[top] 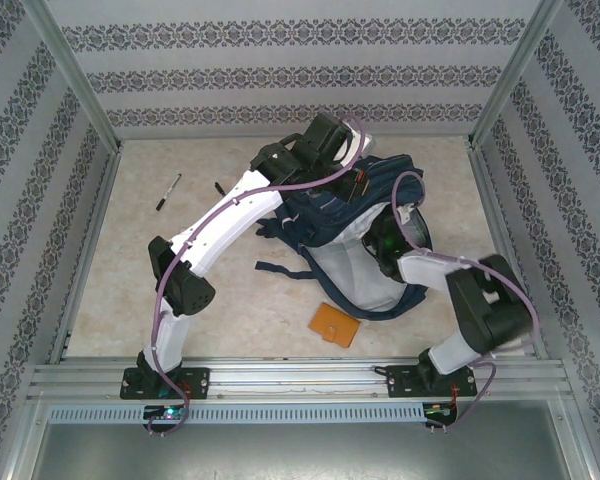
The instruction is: Pack the student bag
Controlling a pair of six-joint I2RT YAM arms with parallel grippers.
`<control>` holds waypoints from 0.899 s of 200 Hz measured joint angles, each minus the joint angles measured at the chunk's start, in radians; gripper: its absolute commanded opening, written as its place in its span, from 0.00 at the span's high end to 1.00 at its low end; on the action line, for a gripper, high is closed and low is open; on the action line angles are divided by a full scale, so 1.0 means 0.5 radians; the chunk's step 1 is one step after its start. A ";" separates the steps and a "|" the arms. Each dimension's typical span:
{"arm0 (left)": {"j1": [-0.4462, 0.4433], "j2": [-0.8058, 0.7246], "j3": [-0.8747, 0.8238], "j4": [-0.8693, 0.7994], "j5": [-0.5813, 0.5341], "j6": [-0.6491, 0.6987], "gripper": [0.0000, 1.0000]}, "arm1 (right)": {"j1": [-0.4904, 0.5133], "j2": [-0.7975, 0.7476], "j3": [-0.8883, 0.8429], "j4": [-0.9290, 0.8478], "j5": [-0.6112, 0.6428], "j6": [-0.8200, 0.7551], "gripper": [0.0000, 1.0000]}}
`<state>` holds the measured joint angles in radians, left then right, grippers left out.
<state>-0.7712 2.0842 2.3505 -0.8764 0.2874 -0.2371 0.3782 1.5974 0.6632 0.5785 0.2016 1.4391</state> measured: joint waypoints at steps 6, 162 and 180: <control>0.001 0.002 0.000 0.001 0.000 0.000 1.00 | 0.014 0.103 0.033 0.090 0.023 0.028 1.00; 0.169 0.066 -0.001 0.002 -0.007 0.256 1.00 | -0.233 -0.018 0.027 -0.305 -0.230 0.256 0.50; 0.197 0.079 -0.002 0.002 -0.024 0.332 1.00 | -0.272 -0.178 -0.037 -0.425 -0.287 0.208 0.50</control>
<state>-0.6727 2.1239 2.3497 -0.8753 0.2756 -0.0711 0.2424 1.5085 0.6449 0.3660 0.0582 1.5433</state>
